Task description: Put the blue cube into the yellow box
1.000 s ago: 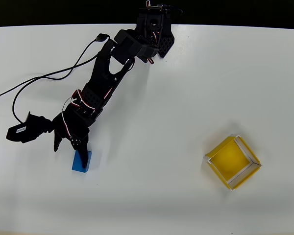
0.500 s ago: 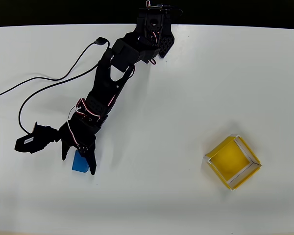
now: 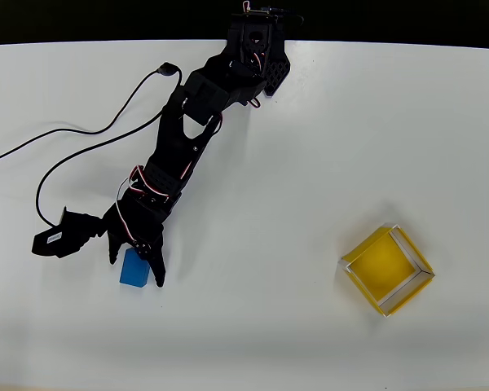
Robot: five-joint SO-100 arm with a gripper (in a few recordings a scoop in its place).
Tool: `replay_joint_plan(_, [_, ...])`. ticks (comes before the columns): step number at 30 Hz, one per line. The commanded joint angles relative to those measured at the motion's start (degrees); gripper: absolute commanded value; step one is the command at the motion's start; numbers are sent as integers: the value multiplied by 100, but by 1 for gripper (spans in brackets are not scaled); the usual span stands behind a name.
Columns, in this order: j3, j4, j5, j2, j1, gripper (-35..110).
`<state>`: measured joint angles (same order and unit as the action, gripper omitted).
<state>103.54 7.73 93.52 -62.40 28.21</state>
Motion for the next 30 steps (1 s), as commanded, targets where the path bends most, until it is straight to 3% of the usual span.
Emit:
replay_joint_plan(1, [-510, 132, 123, -290, 141, 48])
replay_joint_plan(30, [-633, 149, 712, -167, 53, 23])
